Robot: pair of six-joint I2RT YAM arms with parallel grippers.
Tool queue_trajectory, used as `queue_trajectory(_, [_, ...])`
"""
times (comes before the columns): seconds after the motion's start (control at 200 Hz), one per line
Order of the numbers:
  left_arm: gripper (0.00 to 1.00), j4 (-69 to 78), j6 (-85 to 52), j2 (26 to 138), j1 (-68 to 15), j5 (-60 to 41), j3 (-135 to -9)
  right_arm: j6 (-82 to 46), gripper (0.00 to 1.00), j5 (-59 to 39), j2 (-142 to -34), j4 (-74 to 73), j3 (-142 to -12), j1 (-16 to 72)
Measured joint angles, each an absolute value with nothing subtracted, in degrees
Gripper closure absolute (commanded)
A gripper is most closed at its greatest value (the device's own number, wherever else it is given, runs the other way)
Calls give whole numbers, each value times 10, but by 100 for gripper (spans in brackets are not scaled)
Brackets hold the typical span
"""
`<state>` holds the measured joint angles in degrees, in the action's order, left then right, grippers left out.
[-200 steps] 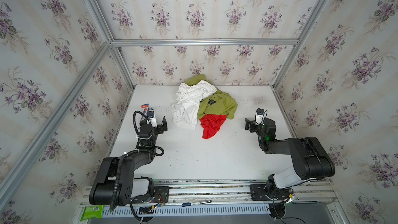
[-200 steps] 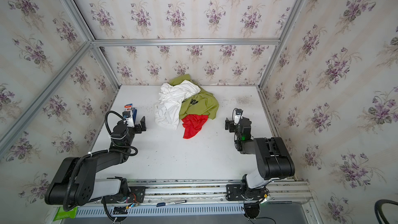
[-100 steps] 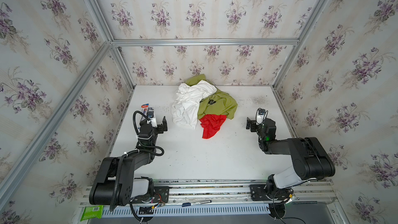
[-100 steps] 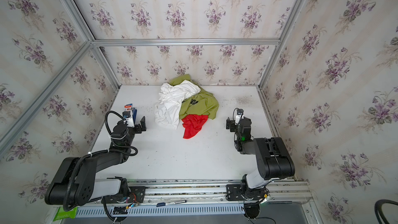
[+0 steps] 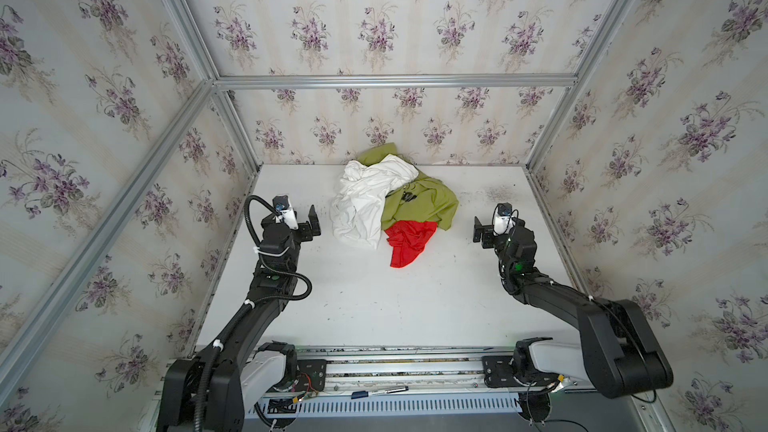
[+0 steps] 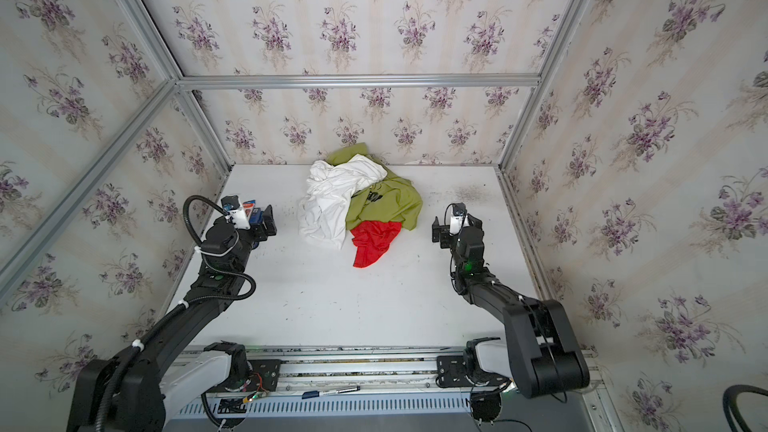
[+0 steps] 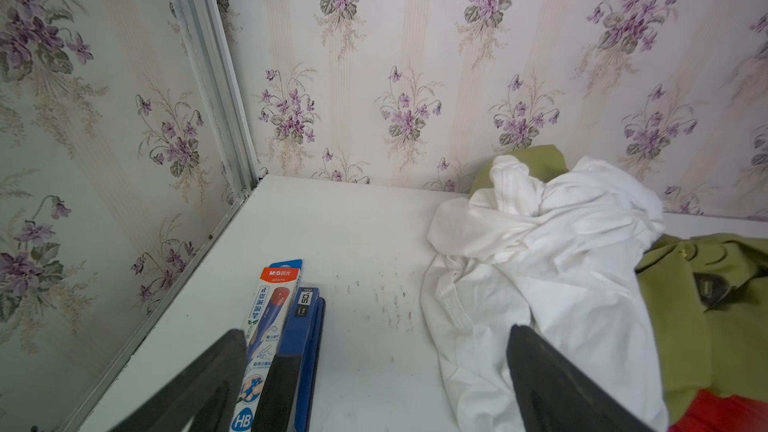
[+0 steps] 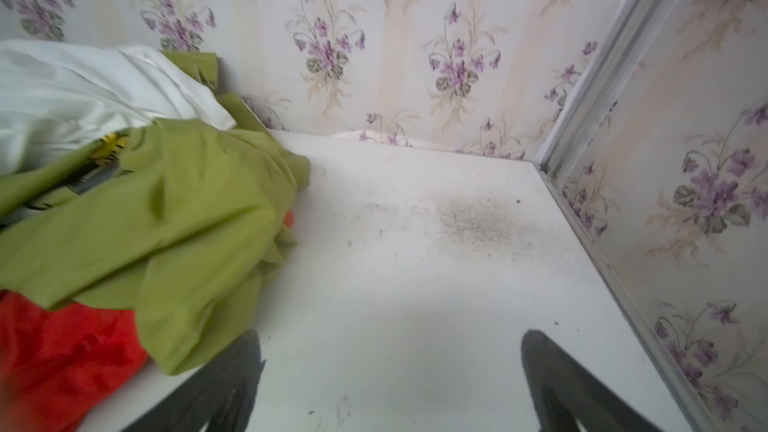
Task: Pick out a specific cloth from the pile
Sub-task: 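Reach both grippers toward the red cloth at the pile's near edge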
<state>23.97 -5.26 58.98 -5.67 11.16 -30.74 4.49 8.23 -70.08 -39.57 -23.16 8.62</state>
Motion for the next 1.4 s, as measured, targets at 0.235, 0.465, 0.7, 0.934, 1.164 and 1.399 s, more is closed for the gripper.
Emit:
queue_trajectory(0.235, [0, 81, -167, 601, -107, 41, -367, -119, 9, 108, -589, -205, -278, 125])
queue_trajectory(0.465, [0, 33, -229, 628, -180, -21, -370, -328, 18, 40, -588, -45, -296, 161])
queue_trajectory(0.7, [0, 22, -264, 675, -222, -71, -388, -419, 18, 1, -680, 13, -351, 244])
queue_trajectory(0.934, [0, 22, -298, 741, -230, -124, -412, -462, 18, -11, -779, -1, -391, 293])
queue_trajectory(1.164, [0, 22, -311, 793, -232, -183, -424, -502, 19, -24, -851, -37, -424, 299])
queue_trajectory(1.399, [0, 24, -311, 825, -232, -223, -436, -517, 22, -25, -900, -73, -447, 299])
